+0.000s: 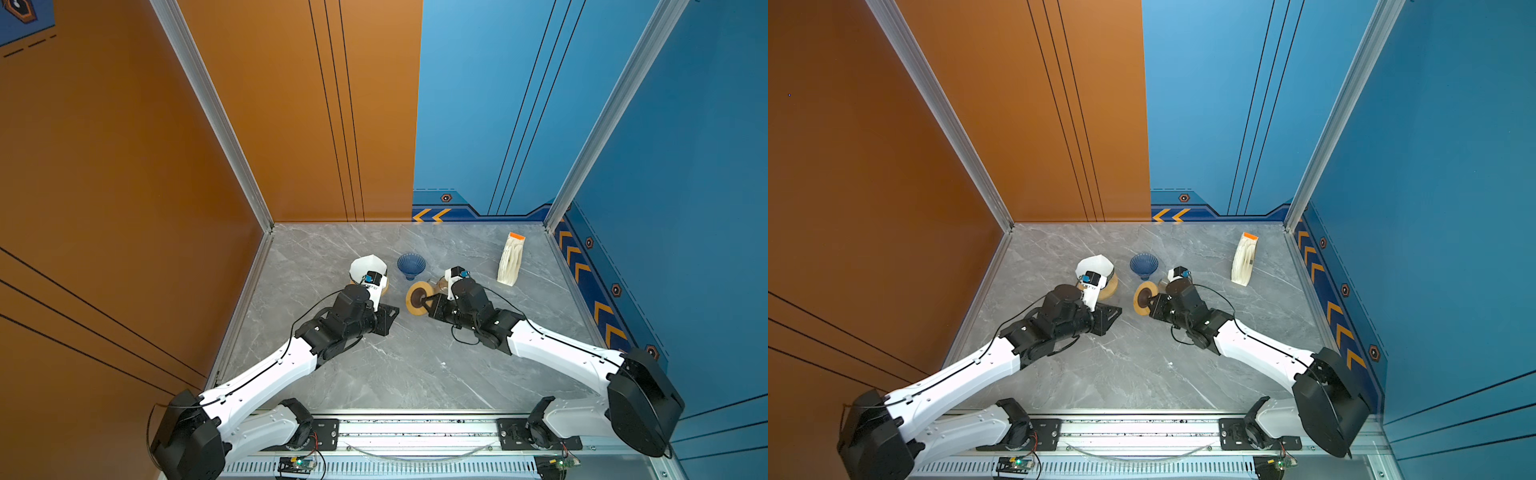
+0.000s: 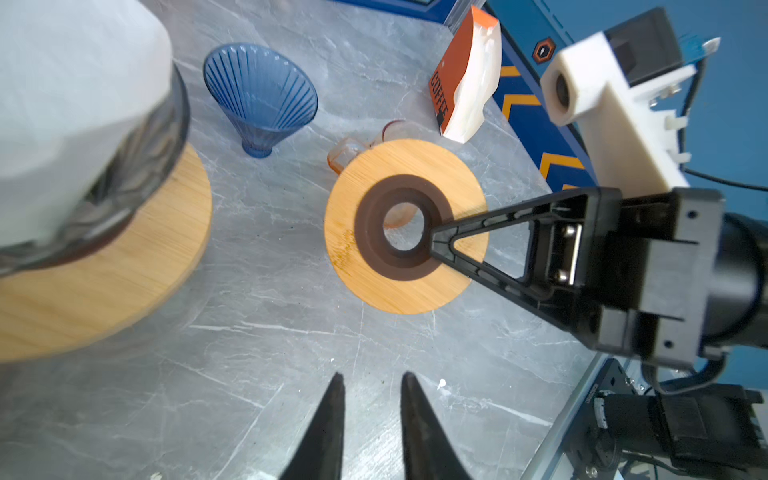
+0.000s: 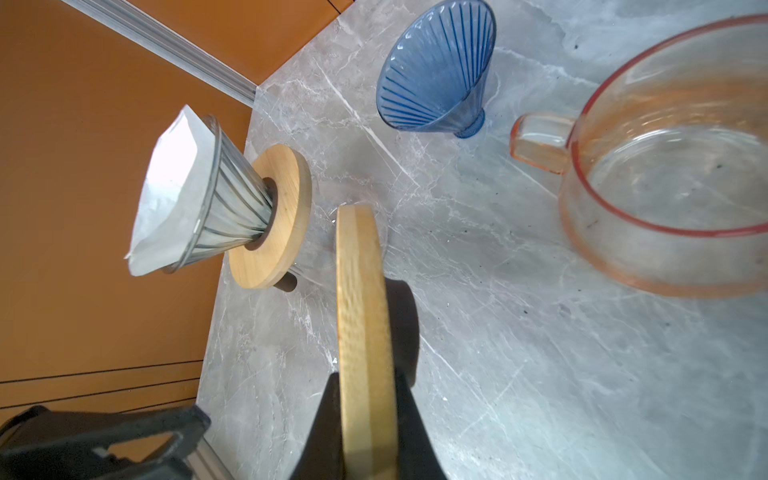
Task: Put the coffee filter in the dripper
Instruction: 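Carry the bamboo ring with the right gripper onto the orange glass carafe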
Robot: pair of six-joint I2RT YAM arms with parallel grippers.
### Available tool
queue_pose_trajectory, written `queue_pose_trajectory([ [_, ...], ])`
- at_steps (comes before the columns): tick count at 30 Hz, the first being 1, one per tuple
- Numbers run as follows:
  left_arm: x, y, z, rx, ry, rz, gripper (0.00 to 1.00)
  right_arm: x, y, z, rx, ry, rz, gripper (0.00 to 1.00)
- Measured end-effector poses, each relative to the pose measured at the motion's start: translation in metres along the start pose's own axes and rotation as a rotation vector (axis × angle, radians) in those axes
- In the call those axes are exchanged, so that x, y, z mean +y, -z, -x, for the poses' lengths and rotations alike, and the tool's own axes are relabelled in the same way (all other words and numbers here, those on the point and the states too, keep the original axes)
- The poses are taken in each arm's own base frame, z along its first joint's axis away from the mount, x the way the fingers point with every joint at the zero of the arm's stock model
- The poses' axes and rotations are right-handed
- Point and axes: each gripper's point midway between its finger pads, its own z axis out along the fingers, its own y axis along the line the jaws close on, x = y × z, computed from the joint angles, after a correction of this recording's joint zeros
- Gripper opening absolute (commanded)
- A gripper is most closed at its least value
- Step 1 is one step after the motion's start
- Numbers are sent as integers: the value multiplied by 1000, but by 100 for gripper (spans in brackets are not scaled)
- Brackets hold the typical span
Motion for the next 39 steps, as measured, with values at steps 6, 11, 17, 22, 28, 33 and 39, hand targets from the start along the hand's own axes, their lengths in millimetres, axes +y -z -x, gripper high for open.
queue_pose_trajectory([
  [6,-8,19,13,-44,-28,-4,78,2,28,40,-2,-6,58,0],
  [11,-14,22,22,-53,-54,-7,96,-12,44,70,-3,-51,72,0],
  [17,-18,15,26,-42,-76,-7,100,-32,49,79,40,-113,74,0],
  [22,-22,4,17,-1,-85,-9,98,-50,38,72,109,-163,59,0],
  [28,-30,-7,14,30,-104,-19,98,-68,30,69,145,-207,38,0],
  [33,-36,-14,12,48,-114,-22,98,-73,27,71,158,-219,40,0],
  [39,-37,-22,7,68,-120,-17,98,-83,17,66,194,-233,34,0],
])
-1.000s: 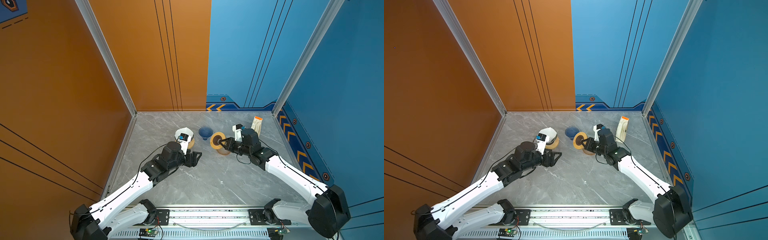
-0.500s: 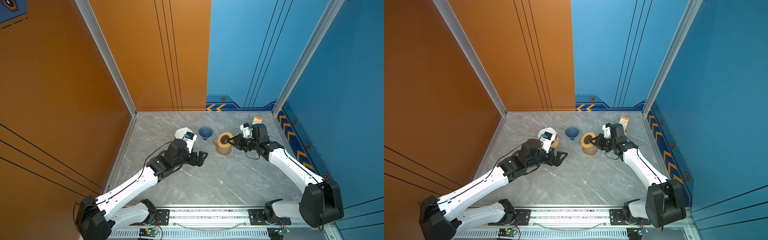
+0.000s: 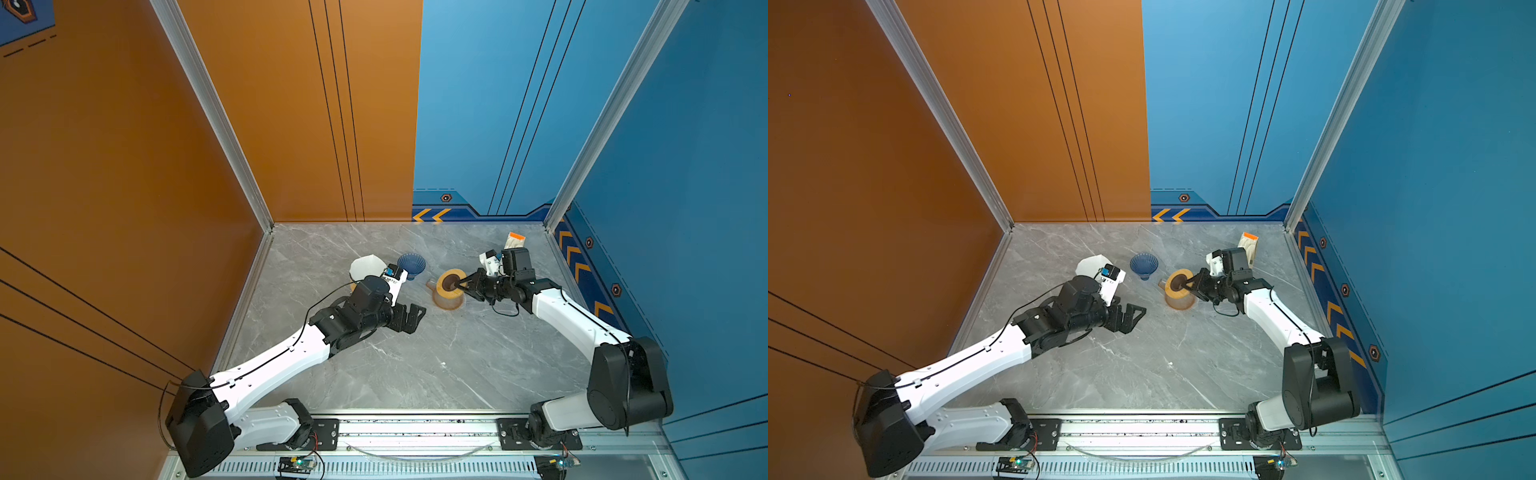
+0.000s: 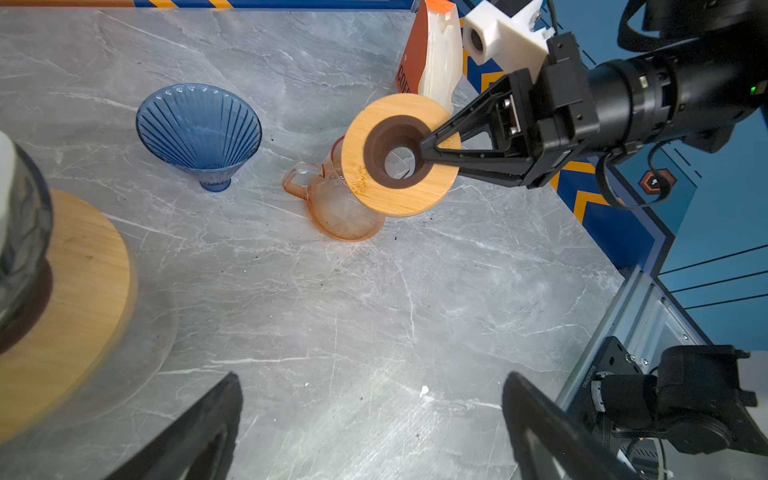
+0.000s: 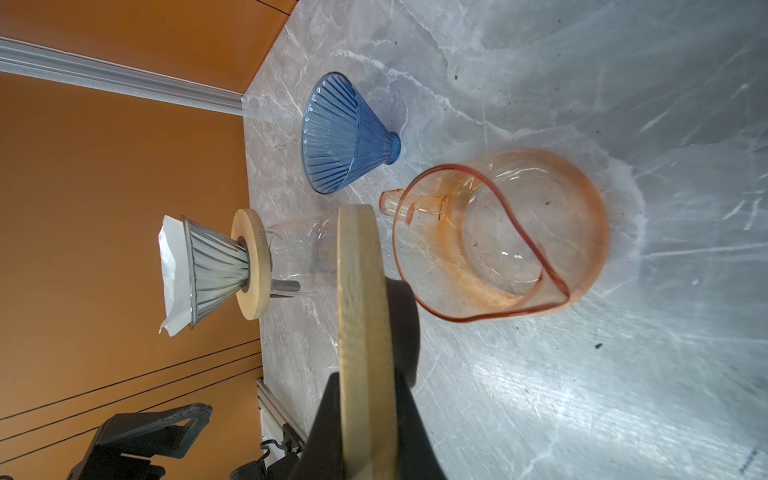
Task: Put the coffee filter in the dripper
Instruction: 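Carry the bamboo ring with the right gripper onto the orange glass carafe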
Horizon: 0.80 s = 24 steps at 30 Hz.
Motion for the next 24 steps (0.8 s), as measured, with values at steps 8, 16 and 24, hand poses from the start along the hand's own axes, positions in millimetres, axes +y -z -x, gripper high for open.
queue_pose_trajectory([
  [8,3,-4,-2,10,2,12,98,-9,-5,5,14,-18,10,0],
  [16,4,-7,1,-2,1,23,98,-16,-14,7,36,-35,28,0],
  [24,2,-7,7,-17,0,20,98,-18,-19,13,39,-38,53,4],
])
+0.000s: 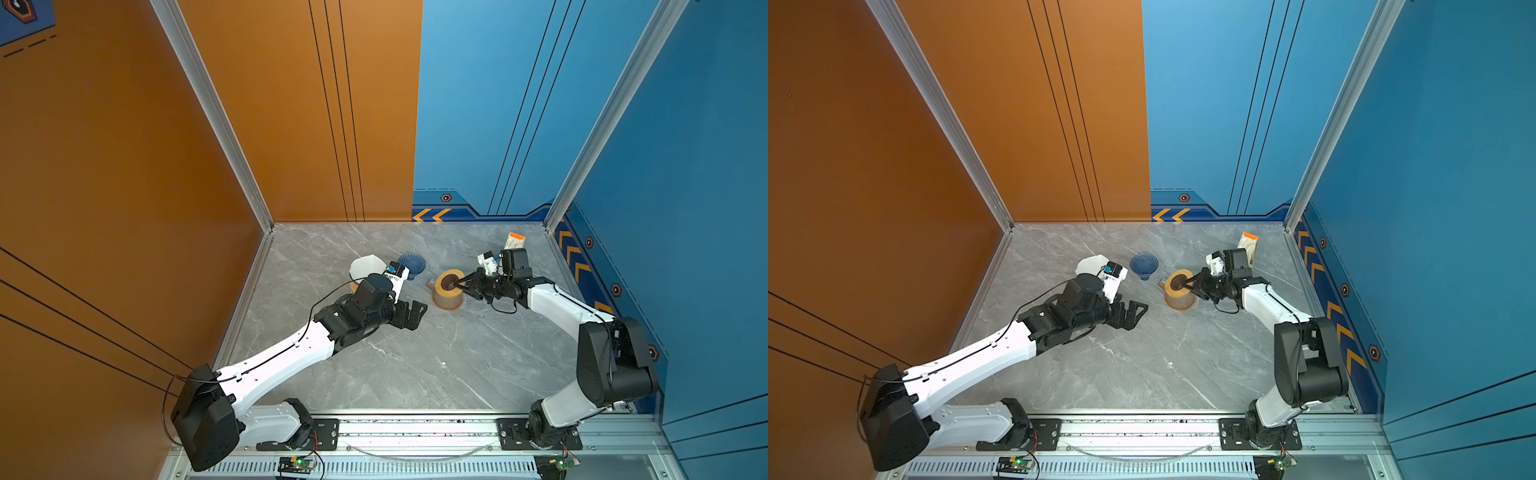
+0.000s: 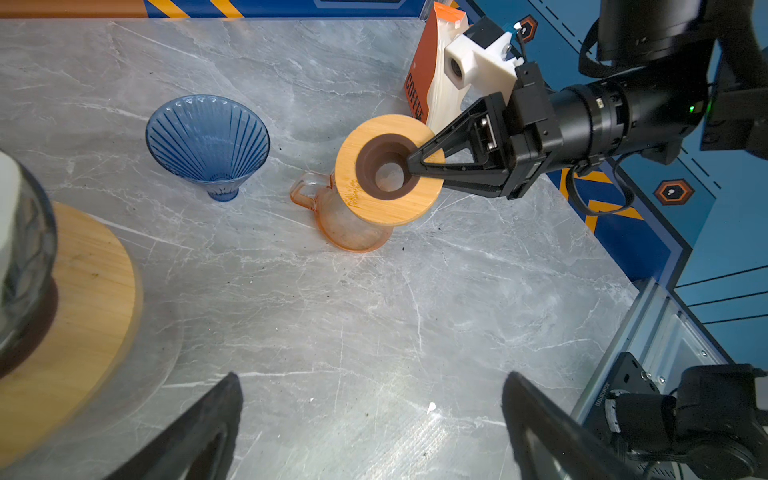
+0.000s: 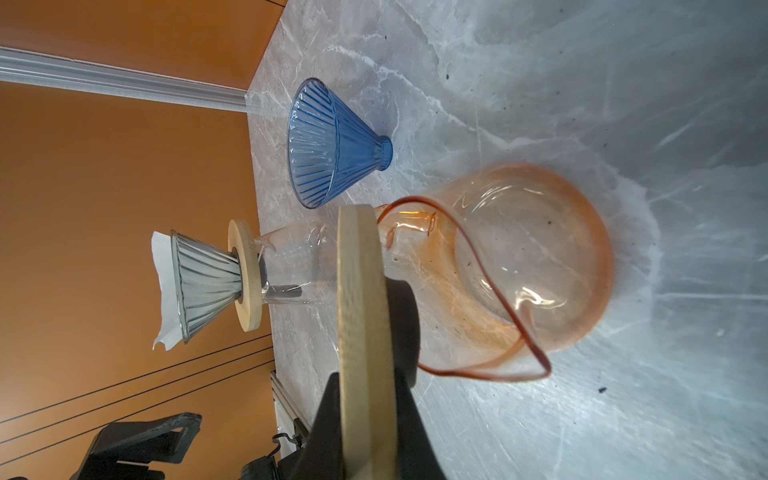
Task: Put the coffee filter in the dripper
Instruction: 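Carry the bamboo ring with the right gripper onto the orange glass carafe, then release the ring on the carafe and raise the right gripper away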
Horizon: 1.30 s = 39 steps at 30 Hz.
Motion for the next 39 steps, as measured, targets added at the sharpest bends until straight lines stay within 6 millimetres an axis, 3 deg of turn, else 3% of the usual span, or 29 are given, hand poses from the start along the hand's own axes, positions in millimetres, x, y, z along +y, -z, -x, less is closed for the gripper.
queue_pose_trajectory([
  [14,1,-3,-2,8,0,3,98,-5,2,7,-12,-16,7,25],
  [29,1,-4,-2,11,1,5,98,-11,9,17,-44,-28,0,26],
  [39,-3,-2,8,-9,-1,-4,98,-15,25,34,-125,-27,-27,26],
])
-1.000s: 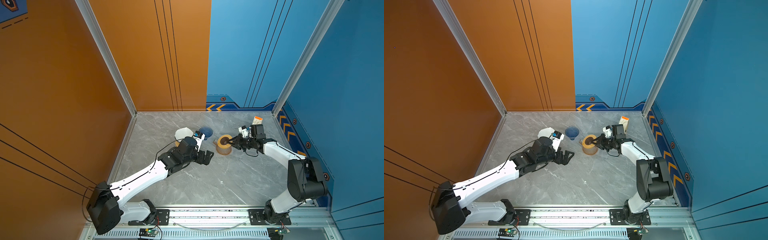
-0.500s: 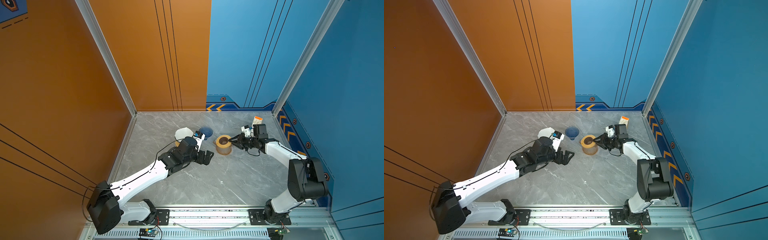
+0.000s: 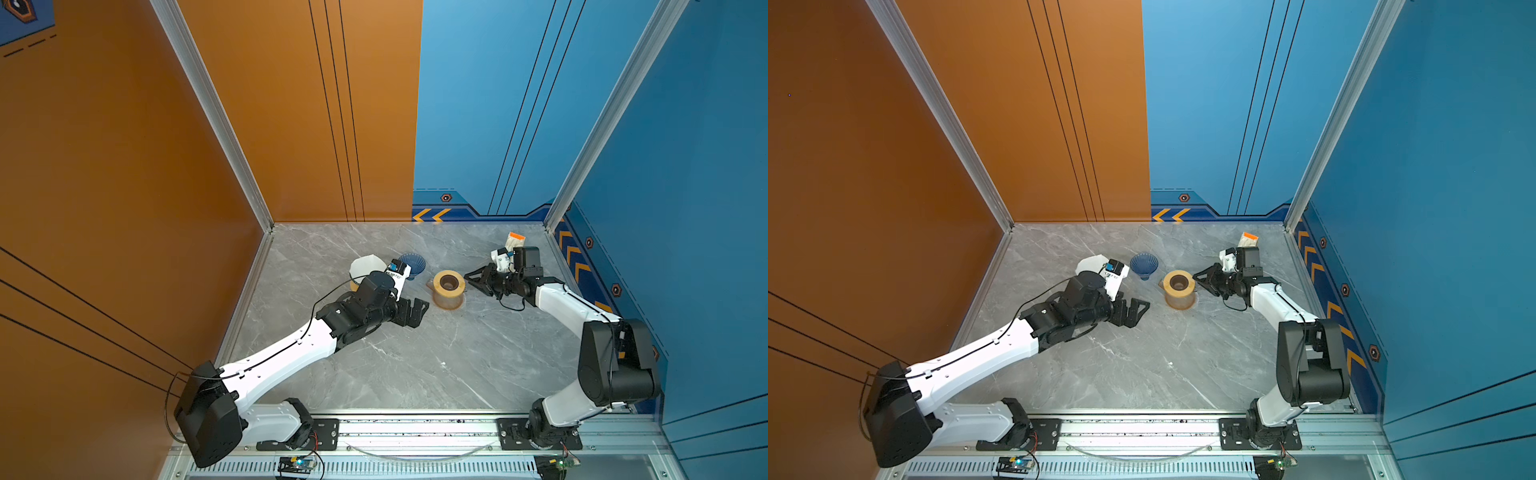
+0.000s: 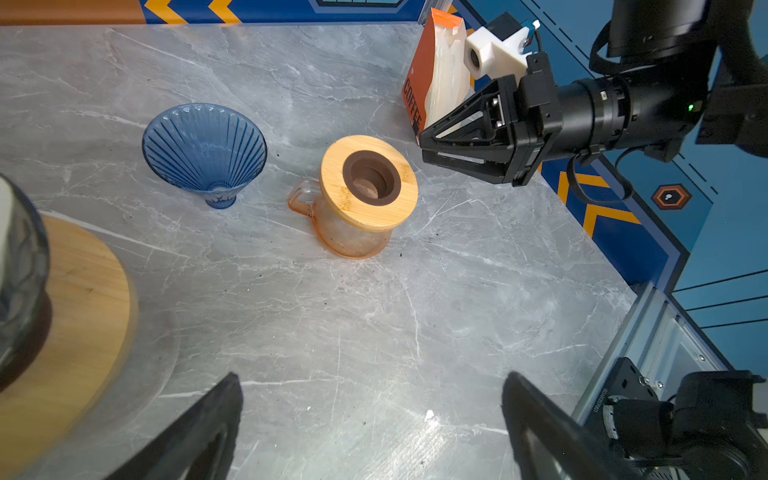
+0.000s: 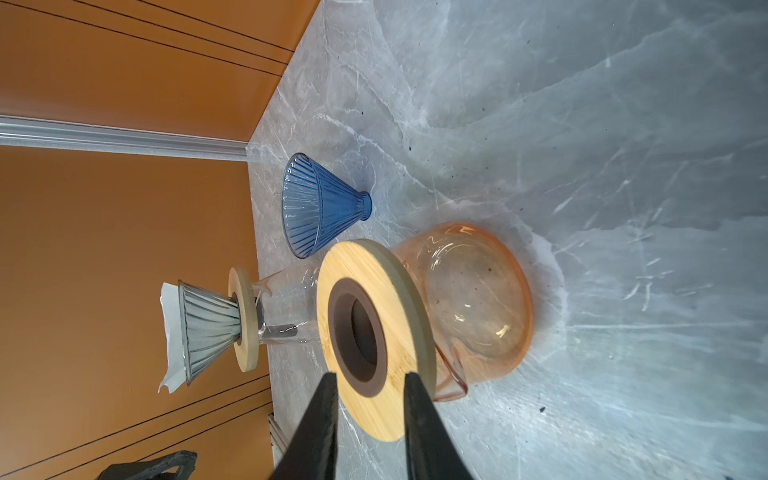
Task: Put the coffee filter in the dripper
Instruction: 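Release the ring on the carafe and raise the right gripper away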
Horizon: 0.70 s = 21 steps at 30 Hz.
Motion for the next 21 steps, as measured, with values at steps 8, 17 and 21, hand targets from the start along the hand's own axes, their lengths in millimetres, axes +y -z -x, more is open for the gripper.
queue_pose_trajectory([
  [8,-6,4,11,-18,-2,-10,98,4,13,6,-27,25,-46,28],
  [17,-23,30,52,-93,-22,-34,98,52,37,24,-70,183,-85,33],
  [21,-25,46,56,-115,-25,-33,98,77,40,21,-55,273,-111,37],
])
